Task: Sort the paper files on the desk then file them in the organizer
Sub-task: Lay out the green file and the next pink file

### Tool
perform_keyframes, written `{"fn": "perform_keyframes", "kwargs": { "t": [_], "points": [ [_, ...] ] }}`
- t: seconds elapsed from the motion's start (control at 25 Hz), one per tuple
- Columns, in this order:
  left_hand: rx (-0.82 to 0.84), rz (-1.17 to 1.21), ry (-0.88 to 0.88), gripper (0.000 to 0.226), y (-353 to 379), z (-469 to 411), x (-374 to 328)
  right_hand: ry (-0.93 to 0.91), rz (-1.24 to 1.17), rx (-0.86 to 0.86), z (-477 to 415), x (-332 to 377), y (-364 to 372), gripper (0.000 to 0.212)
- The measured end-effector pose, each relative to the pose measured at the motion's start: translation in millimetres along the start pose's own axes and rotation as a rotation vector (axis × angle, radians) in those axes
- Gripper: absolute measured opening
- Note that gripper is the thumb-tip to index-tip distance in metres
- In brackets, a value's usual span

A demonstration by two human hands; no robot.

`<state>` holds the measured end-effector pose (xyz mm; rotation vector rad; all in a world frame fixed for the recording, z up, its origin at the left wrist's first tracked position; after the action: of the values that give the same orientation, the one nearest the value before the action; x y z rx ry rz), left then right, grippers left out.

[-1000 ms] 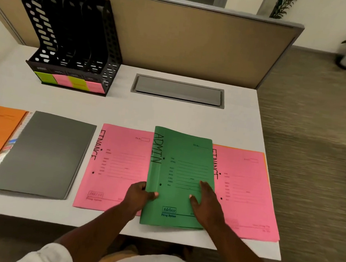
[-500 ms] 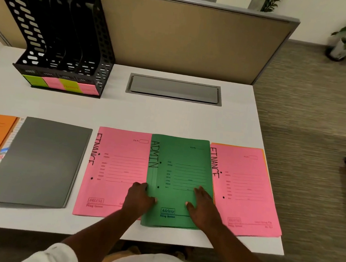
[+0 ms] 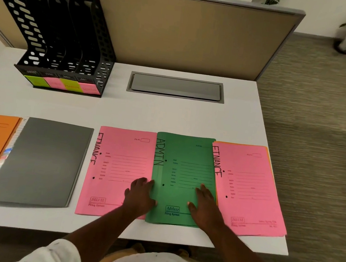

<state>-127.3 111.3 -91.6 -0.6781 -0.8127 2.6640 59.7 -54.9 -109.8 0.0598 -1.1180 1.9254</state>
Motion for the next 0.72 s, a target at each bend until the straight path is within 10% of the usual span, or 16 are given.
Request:
{"fn": "perform_keyframes", "kwargs": {
  "t": [0.72],
  "points": [
    [-0.093,0.037,0.158,0.072,8,-7,-64,-0.066,0.004,-0.239,20,-29,-41,0.069]
  ]
}}
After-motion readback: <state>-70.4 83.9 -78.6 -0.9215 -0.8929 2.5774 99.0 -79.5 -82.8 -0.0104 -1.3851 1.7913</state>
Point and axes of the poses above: each hand's wrist, its own z-axis away from the middle knuckle, its own y-axis out of the palm, x = y × z, the point moved 3 cm from there along -z, towards the middle knuckle, and after that the axes turned 12 degrees about x, right-handed, at the moved point
